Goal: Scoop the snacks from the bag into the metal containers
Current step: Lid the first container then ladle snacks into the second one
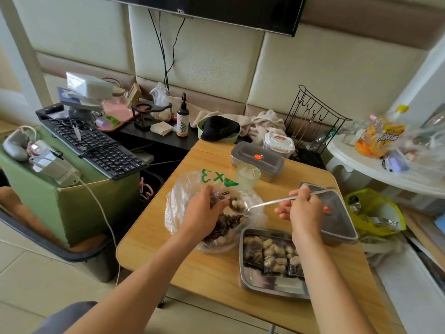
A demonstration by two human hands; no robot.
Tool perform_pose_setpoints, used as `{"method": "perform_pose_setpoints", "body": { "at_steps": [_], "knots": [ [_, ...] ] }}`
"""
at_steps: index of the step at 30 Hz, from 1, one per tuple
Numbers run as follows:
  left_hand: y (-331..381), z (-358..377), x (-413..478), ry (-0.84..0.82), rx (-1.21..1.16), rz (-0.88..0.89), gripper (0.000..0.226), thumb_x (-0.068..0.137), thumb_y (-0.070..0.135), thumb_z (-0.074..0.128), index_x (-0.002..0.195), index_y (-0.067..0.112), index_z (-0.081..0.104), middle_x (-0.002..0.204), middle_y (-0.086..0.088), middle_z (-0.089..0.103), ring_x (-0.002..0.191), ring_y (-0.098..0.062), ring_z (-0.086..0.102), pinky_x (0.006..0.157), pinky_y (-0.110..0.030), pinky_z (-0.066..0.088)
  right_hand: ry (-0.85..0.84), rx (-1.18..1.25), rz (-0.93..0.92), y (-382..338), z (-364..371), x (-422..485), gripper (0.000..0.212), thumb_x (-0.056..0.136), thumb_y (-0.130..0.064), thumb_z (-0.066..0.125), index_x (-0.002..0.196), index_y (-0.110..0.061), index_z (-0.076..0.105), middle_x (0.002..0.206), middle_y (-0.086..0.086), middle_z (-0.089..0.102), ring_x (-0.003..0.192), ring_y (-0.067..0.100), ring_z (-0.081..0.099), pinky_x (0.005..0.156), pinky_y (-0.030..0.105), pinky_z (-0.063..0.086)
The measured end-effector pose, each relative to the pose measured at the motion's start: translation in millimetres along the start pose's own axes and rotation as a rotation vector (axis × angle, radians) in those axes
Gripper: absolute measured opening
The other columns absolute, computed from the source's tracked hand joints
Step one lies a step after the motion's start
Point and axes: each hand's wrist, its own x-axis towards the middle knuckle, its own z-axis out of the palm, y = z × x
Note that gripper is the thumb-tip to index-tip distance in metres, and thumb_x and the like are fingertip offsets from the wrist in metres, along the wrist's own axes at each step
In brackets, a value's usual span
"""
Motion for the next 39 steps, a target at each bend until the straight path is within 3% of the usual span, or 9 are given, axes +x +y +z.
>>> {"method": "perform_pose_setpoints", "body": {
  "at_steps": [5, 14, 19, 26, 29, 32, 34, 36, 39],
  "knots": [
    [6, -3, -3, 0.007, -0.053, 0.043, 0.023, 0.097, 0.03, 0.07, 0.109, 0.015, 0.058, 0.091, 0.002, 0.066, 0.08, -0.009, 0.062, 0.071, -0.023, 0.051, -0.097, -0.091, 0.044, 8, 3, 5, 0.045, 0.11, -0.039, 0.045, 0.089, -0.009, 0.071, 0.066, 0.008, 0.072, 0.046, 0.019, 0.061, 0.052, 0.032, 0.049],
    [4, -2, -7, -0.031, -0.165, 0.048, 0.021, 0.095, 0.029, 0.073, 0.106, 0.018, 0.058, 0.085, 0.009, 0.058, 0.069, 0.008, 0.055, 0.064, -0.011, 0.046, -0.256, -0.444, -0.044, 11, 22, 0, 0.05, 0.102, -0.048, 0.059, 0.068, -0.018, 0.078, 0.058, -0.006, 0.072, 0.058, 0.014, 0.066, 0.068, 0.039, 0.057],
    [9, -2, -11, -0.06, -0.348, -0.026, 0.028, 0.097, 0.025, 0.07, 0.111, 0.021, 0.045, 0.109, -0.011, 0.066, 0.096, -0.025, 0.069, 0.086, -0.042, 0.06, -0.322, -0.378, 0.03, 2, 34, -2, 0.044, 0.102, -0.039, 0.064, 0.075, -0.006, 0.079, 0.06, 0.001, 0.069, 0.035, 0.007, 0.049, 0.038, 0.018, 0.037],
    [4, 1, -6, -0.041, -0.407, -0.021, 0.038, 0.095, 0.021, 0.072, 0.113, 0.02, 0.039, 0.106, -0.007, 0.069, 0.096, -0.025, 0.07, 0.088, -0.041, 0.06, -0.387, -0.461, 0.089, 3, 45, 3, 0.05, 0.1, -0.043, 0.064, 0.072, -0.004, 0.078, 0.062, 0.004, 0.073, 0.039, 0.012, 0.051, 0.039, 0.02, 0.038],
    [4, 0, -3, -0.014, -0.383, -0.03, 0.041, 0.094, 0.022, 0.074, 0.118, 0.02, 0.041, 0.104, -0.002, 0.071, 0.086, -0.017, 0.07, 0.078, -0.024, 0.06, -0.42, -0.585, -0.039, -3, 44, 1, 0.048, 0.101, -0.043, 0.063, 0.072, -0.008, 0.077, 0.059, -0.001, 0.071, 0.036, 0.004, 0.052, 0.045, 0.019, 0.043],
    [1, 0, 1, 0.011, -0.296, -0.015, 0.046, 0.092, 0.027, 0.076, 0.121, 0.024, 0.04, 0.096, 0.004, 0.072, 0.078, -0.01, 0.07, 0.073, -0.022, 0.06, -0.513, -0.586, -0.337, -15, 42, -8, 0.028, 0.102, -0.035, 0.062, 0.084, -0.017, 0.075, 0.074, -0.007, 0.072, 0.059, 0.003, 0.063, 0.062, 0.021, 0.047],
    [-1, 0, 3, 0.019, -0.266, -0.002, 0.049, 0.09, 0.029, 0.078, 0.121, 0.025, 0.04, 0.088, 0.0, 0.073, 0.073, -0.014, 0.069, 0.068, -0.027, 0.06, -0.687, -0.461, -0.475, -23, 40, -15, 0.011, 0.101, -0.02, 0.061, 0.101, -0.027, 0.07, 0.095, -0.01, 0.069, 0.067, 0.014, 0.064, 0.061, 0.025, 0.051],
    [-2, -1, 4, 0.009, -0.249, 0.02, 0.052, 0.089, 0.028, 0.08, 0.122, 0.025, 0.039, 0.08, -0.008, 0.07, 0.067, -0.024, 0.065, 0.066, -0.036, 0.058, -0.835, -0.452, -0.586, -23, 40, -19, 0.032, 0.099, -0.008, 0.057, 0.105, -0.038, 0.068, 0.107, -0.011, 0.064, 0.069, 0.024, 0.065, 0.063, 0.033, 0.055],
    [-2, -5, 3, -0.059, -0.226, 0.034, 0.061, 0.084, 0.031, 0.083, 0.125, 0.024, 0.038, 0.083, -0.012, 0.07, 0.071, -0.028, 0.066, 0.068, -0.04, 0.057, -0.853, -0.632, -0.698, -18, 38, -21, 0.031, 0.097, -0.009, 0.057, 0.103, -0.037, 0.071, 0.105, -0.016, 0.061, 0.078, 0.008, 0.061, 0.068, 0.022, 0.047]
  ]
}}
